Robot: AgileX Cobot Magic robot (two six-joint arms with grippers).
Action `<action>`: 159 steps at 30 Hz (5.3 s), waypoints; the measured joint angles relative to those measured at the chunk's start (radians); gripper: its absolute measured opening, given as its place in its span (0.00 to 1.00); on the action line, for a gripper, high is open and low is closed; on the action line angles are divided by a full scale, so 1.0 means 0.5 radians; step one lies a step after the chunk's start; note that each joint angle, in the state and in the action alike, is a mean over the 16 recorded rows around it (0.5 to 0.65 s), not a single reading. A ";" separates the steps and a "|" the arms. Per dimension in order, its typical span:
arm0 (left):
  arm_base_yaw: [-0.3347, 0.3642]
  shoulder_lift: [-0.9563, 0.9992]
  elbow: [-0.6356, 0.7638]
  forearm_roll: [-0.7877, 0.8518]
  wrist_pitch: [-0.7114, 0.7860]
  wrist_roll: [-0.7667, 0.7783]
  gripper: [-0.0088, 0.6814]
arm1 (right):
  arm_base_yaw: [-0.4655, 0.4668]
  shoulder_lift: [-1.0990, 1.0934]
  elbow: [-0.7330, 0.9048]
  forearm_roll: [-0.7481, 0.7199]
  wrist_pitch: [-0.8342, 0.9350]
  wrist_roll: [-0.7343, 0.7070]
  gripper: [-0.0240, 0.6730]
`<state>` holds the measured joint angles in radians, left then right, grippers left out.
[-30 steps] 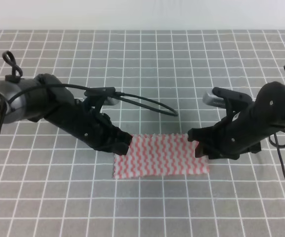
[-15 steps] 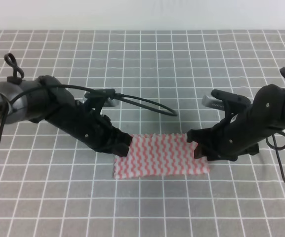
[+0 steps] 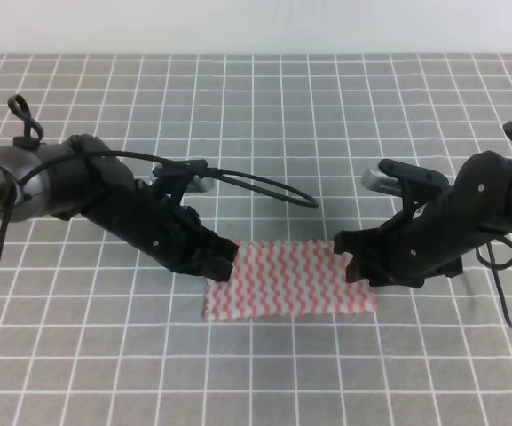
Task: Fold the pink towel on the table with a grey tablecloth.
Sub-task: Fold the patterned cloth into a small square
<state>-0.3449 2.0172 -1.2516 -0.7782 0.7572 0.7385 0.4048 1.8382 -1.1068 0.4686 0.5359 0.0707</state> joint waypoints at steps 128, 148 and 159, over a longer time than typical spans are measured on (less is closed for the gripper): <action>0.077 -0.054 0.000 0.061 0.039 -0.069 0.01 | 0.149 0.041 -0.281 0.615 0.166 -0.544 0.01; 0.079 -0.043 -0.003 0.033 0.041 -0.065 0.01 | 0.241 0.076 -0.356 0.916 0.200 -0.760 0.01; 0.079 -0.043 -0.003 0.031 0.041 -0.065 0.01 | 0.295 0.189 -0.429 0.936 0.230 -0.771 0.01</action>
<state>-0.3055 1.9956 -1.2530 -0.7627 0.7778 0.7057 0.5524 1.9325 -1.3212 0.9365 0.6507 -0.3147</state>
